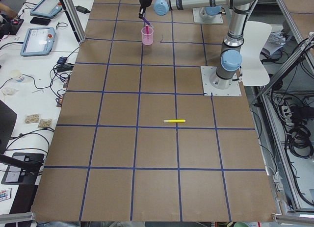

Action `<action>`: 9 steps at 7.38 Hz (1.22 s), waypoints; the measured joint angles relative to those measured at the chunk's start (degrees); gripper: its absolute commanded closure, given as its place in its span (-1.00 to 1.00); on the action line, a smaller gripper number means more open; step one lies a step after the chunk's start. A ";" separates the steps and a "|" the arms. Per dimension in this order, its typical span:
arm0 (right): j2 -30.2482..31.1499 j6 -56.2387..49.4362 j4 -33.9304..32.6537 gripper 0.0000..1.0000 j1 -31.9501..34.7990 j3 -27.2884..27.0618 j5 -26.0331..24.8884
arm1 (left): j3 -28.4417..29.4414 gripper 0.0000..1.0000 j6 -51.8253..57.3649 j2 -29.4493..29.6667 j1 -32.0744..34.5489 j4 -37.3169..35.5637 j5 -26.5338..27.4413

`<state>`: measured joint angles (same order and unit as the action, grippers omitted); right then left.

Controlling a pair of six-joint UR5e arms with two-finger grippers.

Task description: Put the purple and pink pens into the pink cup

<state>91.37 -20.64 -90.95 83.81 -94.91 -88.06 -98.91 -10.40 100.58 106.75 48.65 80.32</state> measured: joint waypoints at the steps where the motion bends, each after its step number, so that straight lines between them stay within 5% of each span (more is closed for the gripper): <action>1: 2.50 3.38 -2.36 -1.00 -0.15 -3.27 0.05 | 0.29 1.00 -2.85 1.72 0.50 -2.88 -0.96; 3: 4.63 9.32 -2.00 -1.00 -0.44 -4.34 -0.41 | 0.51 1.00 -4.82 4.45 1.01 -6.75 -1.60; 6: 3.25 21.73 3.57 -1.00 0.82 0.98 -0.82 | -0.64 1.00 -4.69 5.25 1.27 -7.06 -1.62; 9: 2.55 23.53 4.00 -1.00 4.29 1.57 -0.82 | -3.12 1.00 -2.50 5.26 1.04 -7.49 -1.43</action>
<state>93.92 2.89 -86.95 88.10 -93.34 -88.88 -102.03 -12.91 105.84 107.79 41.16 78.88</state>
